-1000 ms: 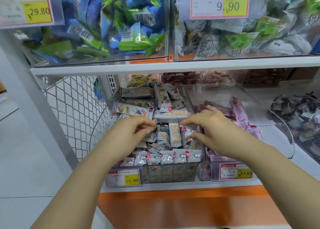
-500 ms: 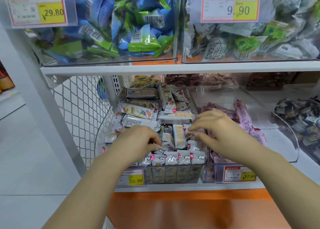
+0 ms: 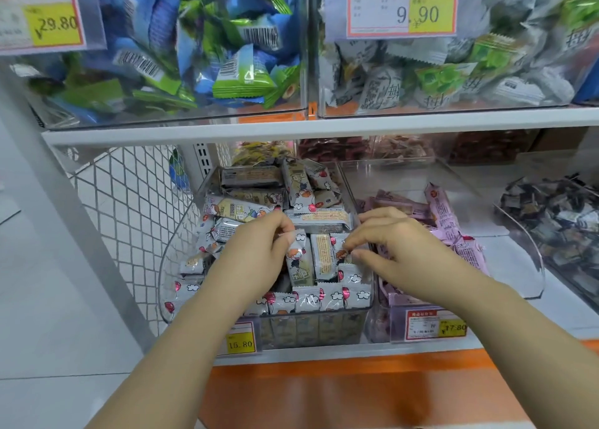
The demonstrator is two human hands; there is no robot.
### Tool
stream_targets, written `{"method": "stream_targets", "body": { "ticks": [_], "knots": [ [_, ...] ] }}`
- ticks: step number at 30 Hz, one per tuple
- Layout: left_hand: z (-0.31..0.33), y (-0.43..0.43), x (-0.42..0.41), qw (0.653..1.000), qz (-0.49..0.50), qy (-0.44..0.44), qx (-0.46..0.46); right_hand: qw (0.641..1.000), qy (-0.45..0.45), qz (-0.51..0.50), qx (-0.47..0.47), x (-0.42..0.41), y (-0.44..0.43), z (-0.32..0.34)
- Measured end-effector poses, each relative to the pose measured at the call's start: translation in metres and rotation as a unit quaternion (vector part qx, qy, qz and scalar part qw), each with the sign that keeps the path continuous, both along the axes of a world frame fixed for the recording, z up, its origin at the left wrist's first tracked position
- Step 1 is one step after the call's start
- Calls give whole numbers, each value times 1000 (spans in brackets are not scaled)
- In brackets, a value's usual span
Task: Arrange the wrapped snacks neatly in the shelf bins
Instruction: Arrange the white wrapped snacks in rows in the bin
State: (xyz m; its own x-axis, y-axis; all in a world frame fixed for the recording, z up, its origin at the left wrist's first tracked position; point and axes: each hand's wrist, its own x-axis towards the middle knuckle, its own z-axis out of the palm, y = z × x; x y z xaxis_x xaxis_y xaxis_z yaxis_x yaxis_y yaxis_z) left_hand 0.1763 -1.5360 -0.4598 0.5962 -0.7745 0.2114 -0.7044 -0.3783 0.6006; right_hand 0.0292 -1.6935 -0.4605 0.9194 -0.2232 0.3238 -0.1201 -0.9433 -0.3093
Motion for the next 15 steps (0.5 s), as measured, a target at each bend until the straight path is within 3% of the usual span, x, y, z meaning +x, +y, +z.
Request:
{"method": "stream_targets", "body": {
  "ticks": [7,15],
  "knots": [
    [7,13,4,995,34,68,-68,999,15,-3,-46,10,8,5],
    [10,41,15,977,94,72,-176,973,143,28,-179,46,24,17]
  ]
}}
